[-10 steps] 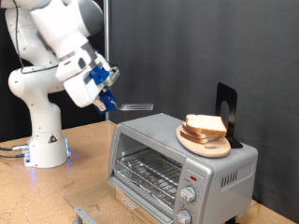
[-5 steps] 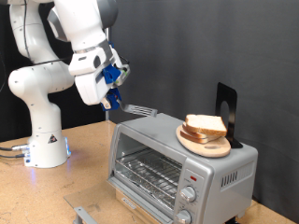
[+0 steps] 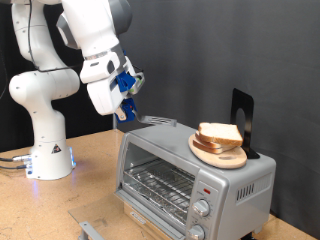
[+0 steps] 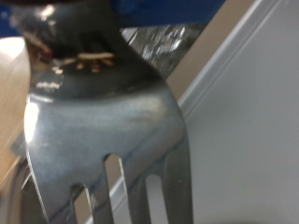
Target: Make a piece of toast with the oven
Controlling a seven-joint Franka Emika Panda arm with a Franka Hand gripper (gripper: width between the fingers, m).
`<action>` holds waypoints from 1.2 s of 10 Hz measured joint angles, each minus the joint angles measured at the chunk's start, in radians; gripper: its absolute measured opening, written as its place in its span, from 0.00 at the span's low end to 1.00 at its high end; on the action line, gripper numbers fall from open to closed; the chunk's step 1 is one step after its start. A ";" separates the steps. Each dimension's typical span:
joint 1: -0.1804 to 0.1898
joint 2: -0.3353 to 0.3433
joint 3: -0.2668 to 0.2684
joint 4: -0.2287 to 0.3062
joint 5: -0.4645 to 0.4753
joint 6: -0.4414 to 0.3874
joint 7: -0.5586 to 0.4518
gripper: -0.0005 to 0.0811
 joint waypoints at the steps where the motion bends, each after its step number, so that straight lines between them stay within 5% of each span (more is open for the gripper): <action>1: 0.000 0.007 0.007 0.014 -0.028 -0.036 0.036 0.40; 12: 0.003 0.103 0.099 0.089 -0.044 0.043 0.202 0.40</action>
